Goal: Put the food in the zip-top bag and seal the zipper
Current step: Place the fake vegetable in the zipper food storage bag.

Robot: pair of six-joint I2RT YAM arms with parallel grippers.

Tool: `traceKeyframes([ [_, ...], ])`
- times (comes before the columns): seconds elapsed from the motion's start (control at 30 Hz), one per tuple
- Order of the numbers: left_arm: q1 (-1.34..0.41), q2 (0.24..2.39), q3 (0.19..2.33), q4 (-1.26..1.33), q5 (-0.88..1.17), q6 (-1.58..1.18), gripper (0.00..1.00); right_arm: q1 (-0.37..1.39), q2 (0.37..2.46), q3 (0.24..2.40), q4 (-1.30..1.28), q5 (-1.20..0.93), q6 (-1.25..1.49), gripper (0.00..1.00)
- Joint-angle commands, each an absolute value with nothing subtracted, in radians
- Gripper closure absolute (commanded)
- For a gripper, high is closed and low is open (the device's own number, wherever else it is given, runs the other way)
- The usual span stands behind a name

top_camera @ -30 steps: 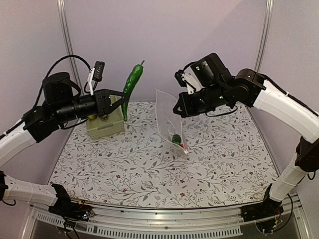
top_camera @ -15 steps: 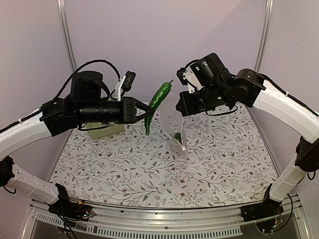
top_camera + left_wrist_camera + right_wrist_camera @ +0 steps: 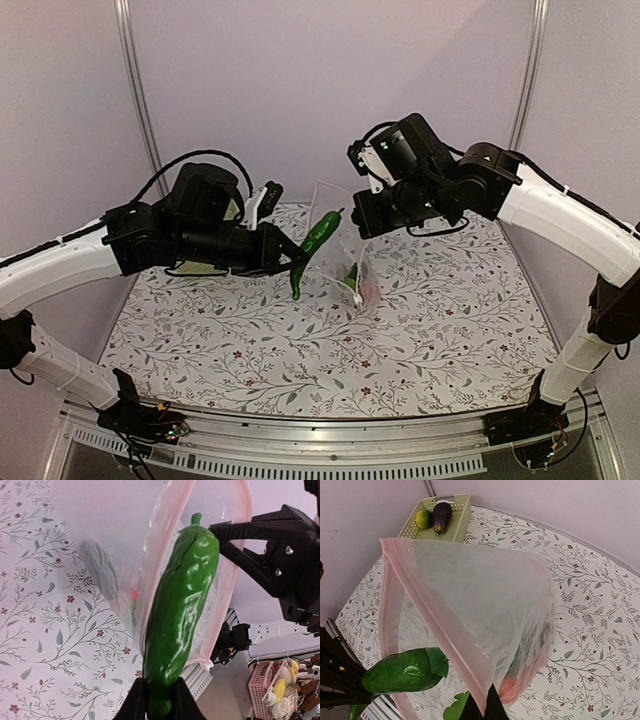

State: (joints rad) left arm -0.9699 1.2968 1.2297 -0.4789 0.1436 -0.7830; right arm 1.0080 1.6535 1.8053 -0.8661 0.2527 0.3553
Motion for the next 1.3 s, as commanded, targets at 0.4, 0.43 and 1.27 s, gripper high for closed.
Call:
traceKeyframes([
  [0.4,-0.924,1.384,1.311,-0.509,0.117,-0.800,0.79,1.093,1.722,1.804,-0.854,0.328,0.249,1.00],
  [0.43,-0.918,1.393,1.319,-0.509,0.126,-0.795,0.79,1.096,1.725,1.799,-0.853,0.326,0.250,1.00],
  [1.27,-0.856,1.286,1.264,-0.406,0.121,-0.710,0.18,0.983,1.722,1.770,-0.846,0.148,0.407,1.00],
])
